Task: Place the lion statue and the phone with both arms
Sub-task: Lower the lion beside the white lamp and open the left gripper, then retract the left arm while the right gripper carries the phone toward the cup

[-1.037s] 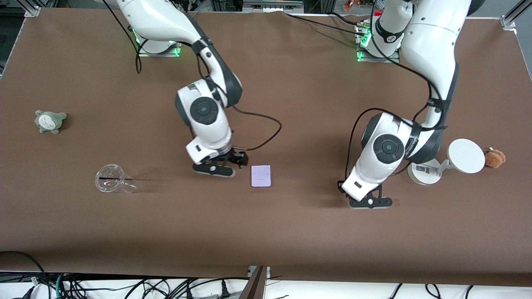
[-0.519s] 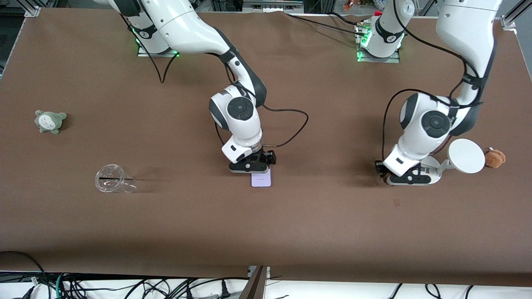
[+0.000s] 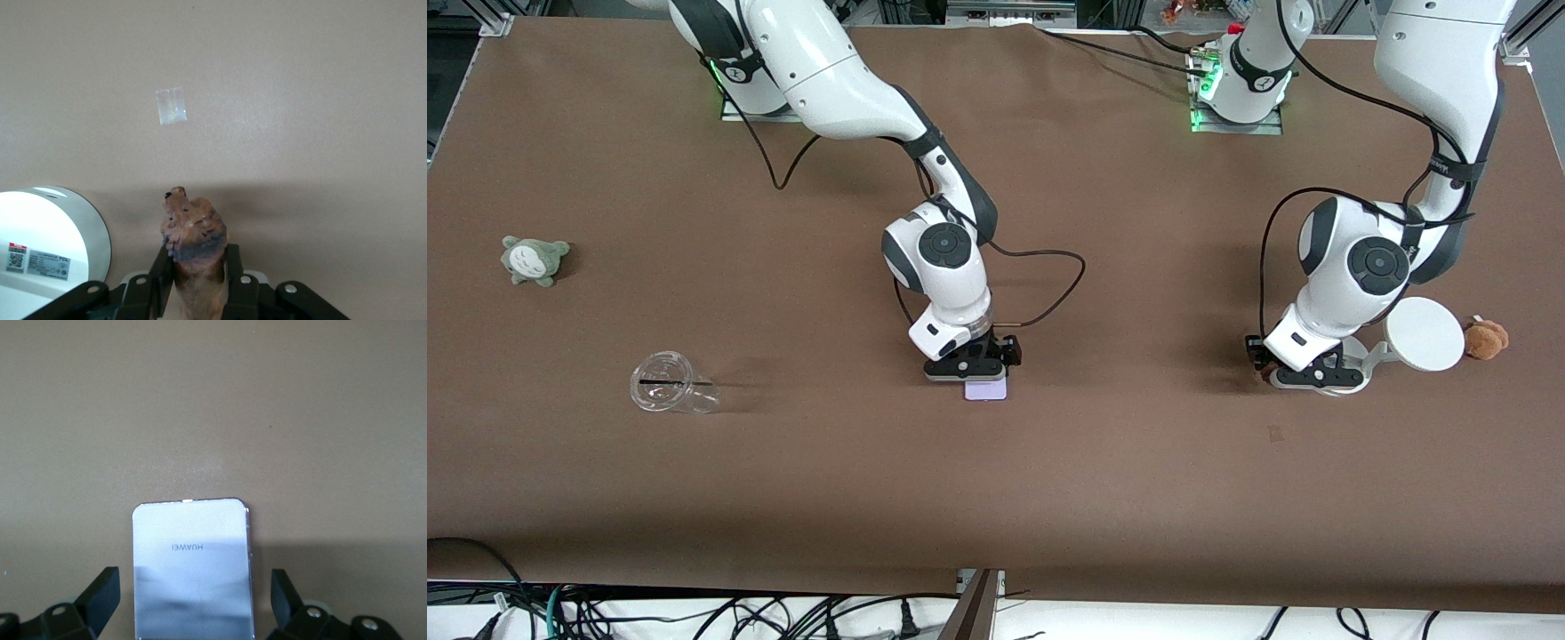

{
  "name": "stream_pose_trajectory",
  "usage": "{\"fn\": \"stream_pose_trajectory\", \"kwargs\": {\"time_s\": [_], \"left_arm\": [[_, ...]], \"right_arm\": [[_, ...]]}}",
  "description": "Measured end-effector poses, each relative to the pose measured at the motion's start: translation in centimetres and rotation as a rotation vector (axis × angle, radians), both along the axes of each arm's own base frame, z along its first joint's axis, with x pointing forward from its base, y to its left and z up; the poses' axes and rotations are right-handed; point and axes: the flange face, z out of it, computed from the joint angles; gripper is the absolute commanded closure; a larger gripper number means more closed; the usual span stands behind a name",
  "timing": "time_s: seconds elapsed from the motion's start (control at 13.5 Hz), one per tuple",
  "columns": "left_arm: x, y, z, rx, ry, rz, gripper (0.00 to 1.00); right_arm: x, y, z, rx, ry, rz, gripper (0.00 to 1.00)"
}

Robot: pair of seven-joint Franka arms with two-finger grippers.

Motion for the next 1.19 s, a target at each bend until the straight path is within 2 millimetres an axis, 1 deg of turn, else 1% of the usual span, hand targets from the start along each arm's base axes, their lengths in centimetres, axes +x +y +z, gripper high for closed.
{"fn": "stream_pose_trajectory", "kwargs": {"time_s": [0.07, 0.22, 0.3, 0.37, 0.44, 0.59, 0.67, 0.74, 0.81, 0.89, 0.96, 1.04, 1.11, 1.19], "left_arm": [[-0.1, 0.0, -0.4, 0.000, 0.007, 0.000, 0.63], [-0.3, 0.1, -1.4, 0.000, 0.024, 0.001, 0.59], [-0.4, 0.2, -2.0, 0.000, 0.033, 0.003, 0.41], [-0.4, 0.3, -2.3, -0.001, 0.035, 0.005, 0.06], [-0.4, 0.3, -2.4, -0.001, 0.036, 0.005, 0.00], [-0.4, 0.4, -2.4, -0.001, 0.034, 0.007, 0.00], [-0.4, 0.5, -2.4, -0.002, 0.033, 0.008, 0.00], [-0.3, 0.5, -2.3, -0.002, 0.030, 0.008, 0.00], [-0.2, 0.6, -2.0, -0.002, 0.024, 0.009, 0.00], [0.0, 0.6, -1.2, -0.001, 0.016, 0.010, 0.00], [0.0, 0.6, 0.4, 0.006, 0.023, 0.010, 0.00], [0.0, 0.3, 2.8, 0.016, 0.044, 0.006, 0.00], [-0.2, -0.5, 6.3, 0.028, 0.063, -0.002, 0.00], [-0.5, -1.3, 10.4, 0.042, 0.076, -0.010, 0.00]], "right_arm": [[0.0, 0.0, -0.3, 0.003, -0.005, 0.002, 0.00], [-0.2, 0.1, -0.9, 0.004, -0.007, 0.005, 0.00], [-0.2, 0.2, -1.1, 0.009, -0.012, 0.005, 0.00], [-0.2, 0.2, -1.1, 0.016, -0.016, -0.002, 0.00], [-0.2, 0.3, -1.2, 0.029, -0.021, -0.021, 0.00], [-0.2, 0.3, -1.7, 0.038, -0.025, -0.035, 0.01], [-0.3, 0.3, -1.9, 0.040, -0.026, -0.037, 0.12], [-0.3, 0.3, -2.0, 0.041, -0.026, -0.038, 0.25], [-0.2, 0.3, -2.0, 0.041, -0.028, -0.038, 0.42], [0.0, 0.3, -1.7, 0.042, -0.033, -0.039, 0.54], [0.0, 0.3, -1.7, 0.042, -0.034, -0.039, 0.59], [0.0, 0.3, -1.7, 0.042, -0.035, -0.039, 0.59], [0.0, 0.3, -1.7, 0.042, -0.035, -0.038, 0.59], [0.0, 0.3, -1.7, 0.042, -0.035, -0.039, 0.59]]}}
